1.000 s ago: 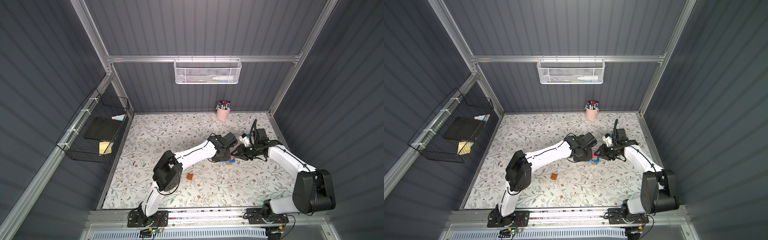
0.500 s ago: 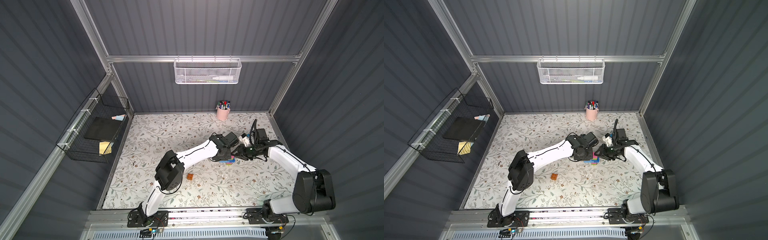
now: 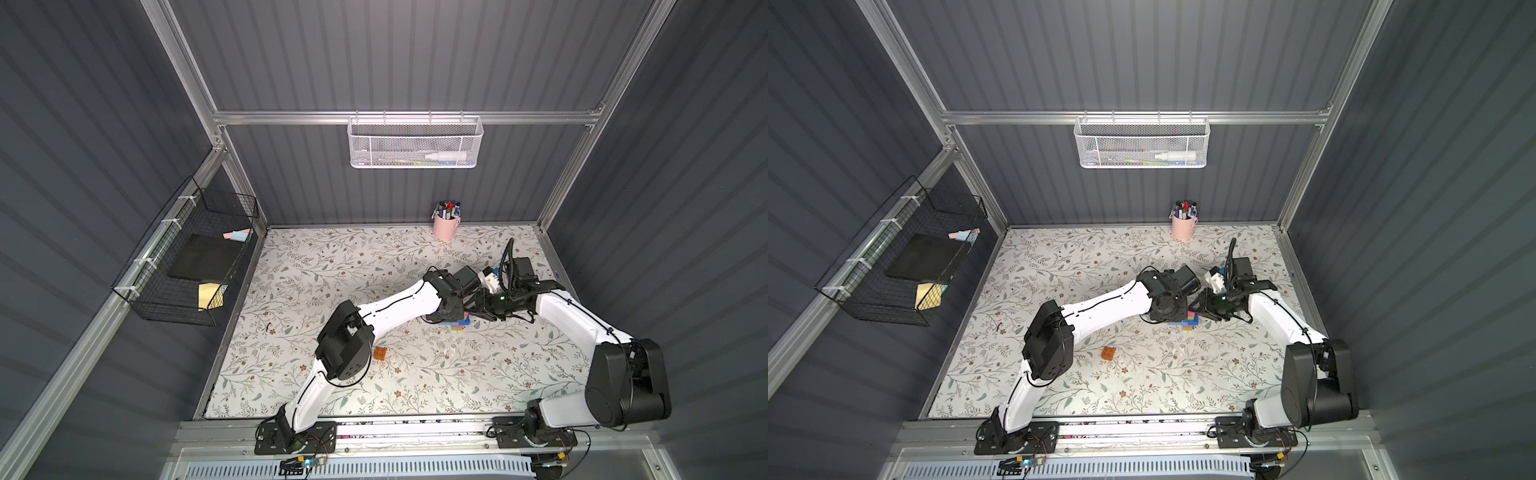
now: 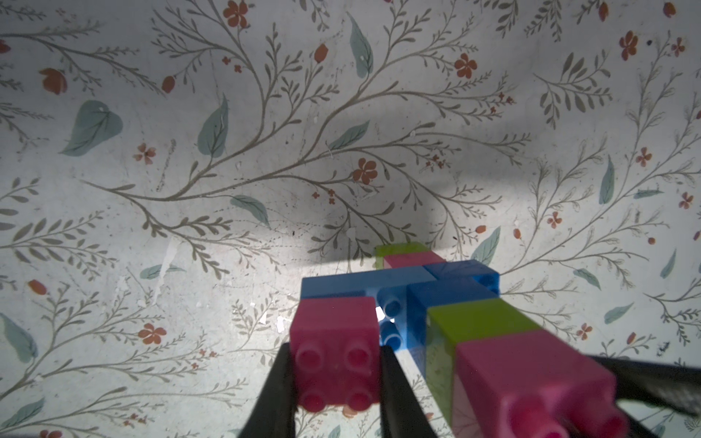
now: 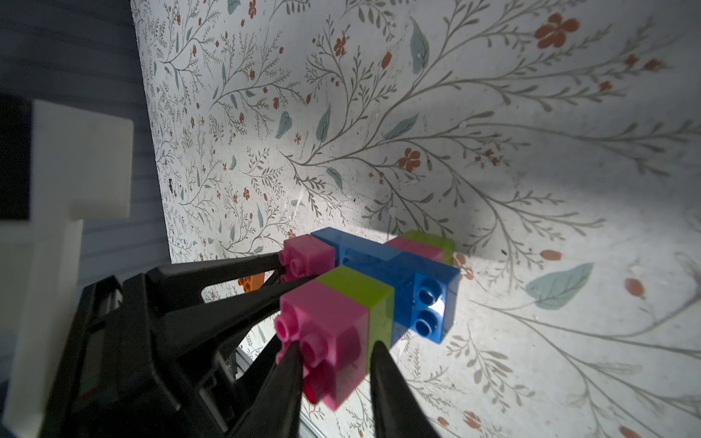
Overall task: Assemble the number 4 with lego
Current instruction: Assemble the lego brick with the lego brick.
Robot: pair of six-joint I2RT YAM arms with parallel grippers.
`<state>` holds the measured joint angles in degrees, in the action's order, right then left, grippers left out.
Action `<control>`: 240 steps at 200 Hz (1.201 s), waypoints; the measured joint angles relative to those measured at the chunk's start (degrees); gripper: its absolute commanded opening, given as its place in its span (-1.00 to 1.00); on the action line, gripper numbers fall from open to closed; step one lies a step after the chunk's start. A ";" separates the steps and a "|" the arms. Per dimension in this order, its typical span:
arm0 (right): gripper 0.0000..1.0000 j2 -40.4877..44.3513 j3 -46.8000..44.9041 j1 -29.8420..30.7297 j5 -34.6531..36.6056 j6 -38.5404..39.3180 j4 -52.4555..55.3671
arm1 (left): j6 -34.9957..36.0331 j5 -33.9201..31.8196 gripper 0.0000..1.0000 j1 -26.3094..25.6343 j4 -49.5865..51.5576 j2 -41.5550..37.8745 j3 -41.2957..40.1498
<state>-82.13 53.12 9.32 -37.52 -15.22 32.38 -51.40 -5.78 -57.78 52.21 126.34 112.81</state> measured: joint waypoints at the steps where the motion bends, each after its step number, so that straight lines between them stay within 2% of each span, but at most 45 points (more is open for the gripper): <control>1: -0.37 0.00 0.00 0.00 0.00 0.00 0.00 | 0.00 0.00 -0.81 0.00 0.09 0.02 0.09; 105: -0.38 0.00 -0.09 0.00 -0.28 0.00 0.00 | 2.21 -2.62 -0.84 -0.92 4.17 2.99 4.92; 191: -0.39 0.00 -0.22 0.00 -0.72 0.02 -0.09 | 2.62 -2.99 -0.94 -1.11 5.40 4.00 6.29; 240: -0.40 0.00 -0.31 0.00 -0.85 0.00 -0.09 | 2.82 -2.99 -0.66 -1.11 5.40 4.02 6.34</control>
<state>-82.13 52.82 9.32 -38.37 -15.22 32.29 -48.58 -8.78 -58.89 57.60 130.37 119.15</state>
